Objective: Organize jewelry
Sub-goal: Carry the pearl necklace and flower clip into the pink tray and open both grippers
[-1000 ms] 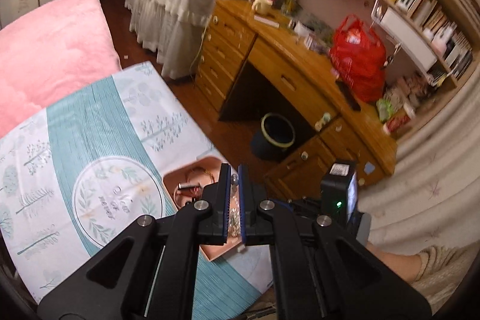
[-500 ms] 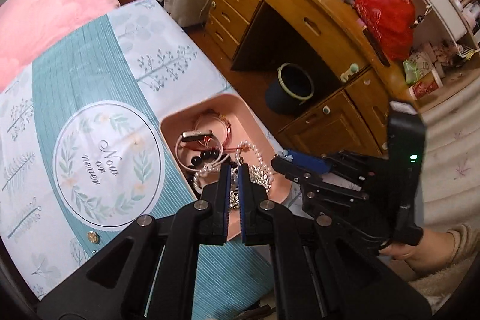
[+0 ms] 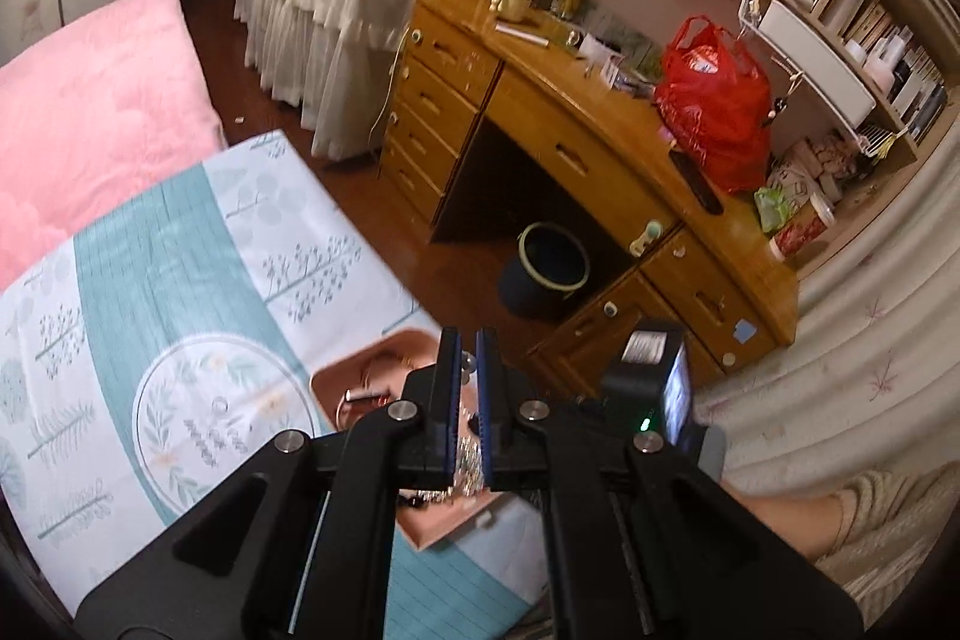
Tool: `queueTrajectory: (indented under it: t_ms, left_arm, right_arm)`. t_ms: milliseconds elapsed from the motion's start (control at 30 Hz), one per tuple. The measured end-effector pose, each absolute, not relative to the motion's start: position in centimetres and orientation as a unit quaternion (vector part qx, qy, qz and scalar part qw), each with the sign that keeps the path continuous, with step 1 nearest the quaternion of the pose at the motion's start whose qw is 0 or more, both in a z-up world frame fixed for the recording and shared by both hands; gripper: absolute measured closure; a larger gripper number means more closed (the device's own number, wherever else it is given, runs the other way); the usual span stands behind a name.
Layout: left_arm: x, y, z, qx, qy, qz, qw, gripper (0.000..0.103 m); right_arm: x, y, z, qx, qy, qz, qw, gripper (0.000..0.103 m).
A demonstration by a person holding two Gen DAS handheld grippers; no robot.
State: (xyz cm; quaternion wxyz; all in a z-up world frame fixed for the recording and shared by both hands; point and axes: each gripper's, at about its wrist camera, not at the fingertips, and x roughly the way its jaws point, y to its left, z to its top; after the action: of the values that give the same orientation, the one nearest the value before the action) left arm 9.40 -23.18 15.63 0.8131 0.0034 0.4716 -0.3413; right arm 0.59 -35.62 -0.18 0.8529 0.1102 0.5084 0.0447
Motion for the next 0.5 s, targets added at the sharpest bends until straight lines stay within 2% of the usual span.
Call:
queueTrajectory:
  t_ms: [233,500]
  left_arm:
    - [11.5,-24.7,15.8,-0.006,0.47,-0.337,0.816,0.1]
    - [14.4,-26.4,11.8,-0.003,0.491,-0.319,0.811,0.1]
  right_arm:
    - [1.2,-35.3,-1.6,0.117,0.509,0.049,0.851,0.084]
    - [2.0,-35.6,-3.4,0.122,0.516,0.045,0.847,0.084]
